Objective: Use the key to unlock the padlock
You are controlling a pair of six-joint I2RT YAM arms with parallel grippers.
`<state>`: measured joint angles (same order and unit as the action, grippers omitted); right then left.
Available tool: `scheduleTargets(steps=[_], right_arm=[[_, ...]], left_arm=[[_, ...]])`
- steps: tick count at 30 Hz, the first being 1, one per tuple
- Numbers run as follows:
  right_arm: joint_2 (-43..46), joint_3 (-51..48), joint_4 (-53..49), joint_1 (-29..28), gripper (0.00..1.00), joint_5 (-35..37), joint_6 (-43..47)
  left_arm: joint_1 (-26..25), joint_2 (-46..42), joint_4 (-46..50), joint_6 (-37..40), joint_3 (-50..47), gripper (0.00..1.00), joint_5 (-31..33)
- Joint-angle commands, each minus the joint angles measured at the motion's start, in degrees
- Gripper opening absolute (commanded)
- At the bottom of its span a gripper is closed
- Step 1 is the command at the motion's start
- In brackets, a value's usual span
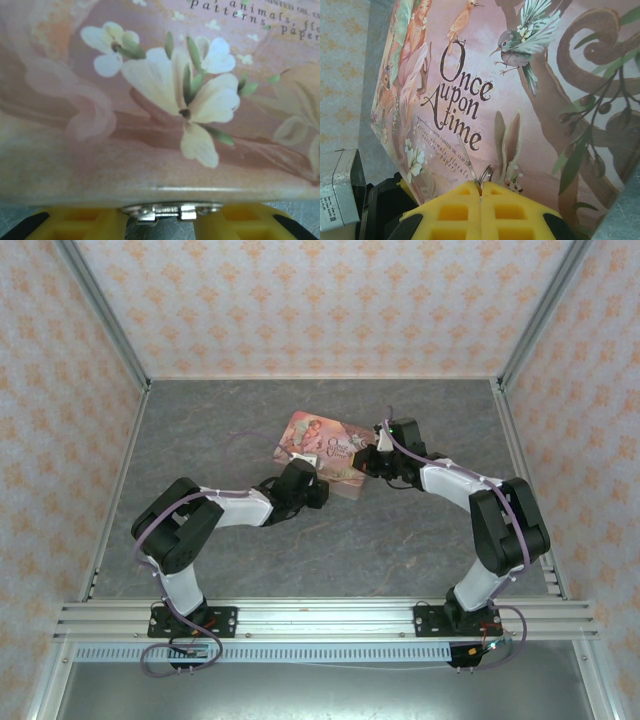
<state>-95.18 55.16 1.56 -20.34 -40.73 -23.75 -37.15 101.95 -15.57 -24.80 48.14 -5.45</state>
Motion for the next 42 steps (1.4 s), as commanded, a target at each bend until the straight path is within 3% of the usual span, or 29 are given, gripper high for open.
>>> scheduleTargets(steps=[1, 10, 18, 21, 26, 35, 42], right_arm=[[-1.18, -0.49, -3.0, -0.49, 0.0, 1.01, 1.0], [3.91, -3.26, 0.9, -0.47, 0.0, 2.51, 1.85], [14.77, -10.43, 4.97, -0.43, 0.0, 3.15, 6.43], [19.77, -14.92, 7.04, -0.57, 0.0, 2.51, 8.19], [26.95, -20.38, 8.59, -1.73, 0.0, 1.68, 11.47], [28.22, -23.61, 17.64, -3.18, 0.0, -1.27, 9.93], [23.81, -20.68, 16.89, -4.0, 0.0, -2.06, 12.06]], left_arm=[[-0.56, 0.54, -0.06, 1.16, 1.63, 0.35, 1.94], [-0.56, -2.47, -0.23, -2.99, 1.91, 0.28, 1.06], [-0.47, -9.03, 4.79, -15.35, 5.66, 0.22, -0.41], [0.28, -11.1, 8.91, -21.18, 8.1, 0.13, -0.97], [2.22, -12.13, 10.12, -28.97, 11.6, 0.08, -7.52], [3.64, -10.99, 9.33, -38.2, 15.09, 0.07, -15.29], [3.75, -10.47, 10.69, -40.43, 16.89, 0.05, -18.61]])
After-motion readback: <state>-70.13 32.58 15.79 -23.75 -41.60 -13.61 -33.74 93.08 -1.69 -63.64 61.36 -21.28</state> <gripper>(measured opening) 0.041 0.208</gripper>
